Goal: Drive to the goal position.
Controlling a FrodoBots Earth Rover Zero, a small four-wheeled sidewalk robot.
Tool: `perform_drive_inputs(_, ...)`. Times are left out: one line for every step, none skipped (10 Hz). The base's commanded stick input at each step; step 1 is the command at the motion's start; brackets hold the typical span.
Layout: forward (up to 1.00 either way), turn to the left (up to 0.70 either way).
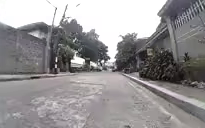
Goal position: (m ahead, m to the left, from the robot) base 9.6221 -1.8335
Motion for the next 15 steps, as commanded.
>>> perform_drive_inputs(1.0, -0.15)
perform_drive_inputs(1.0, -0.39)
perform_drive_inputs(1.0, -0.39)
perform_drive_inputs(1.0, -0.4)
perform_drive_inputs(1.0, -0.4)
perform_drive_inputs(1.0, -0.4)
perform_drive_inputs(1.0, -0.4)
perform_drive_inputs(1.0, -0.28)
perform_drive_inputs(1.0, -0.1)
perform_drive_inputs(1.0, 0.0)
perform_drive_inputs(1.0, 0.0)
perform_drive_inputs(1.0, 0.0)
perform_drive_inputs(1.0, 0.0)
perform_drive_inputs(1.0, 0.0)
perform_drive_inputs(1.0, 0.0)
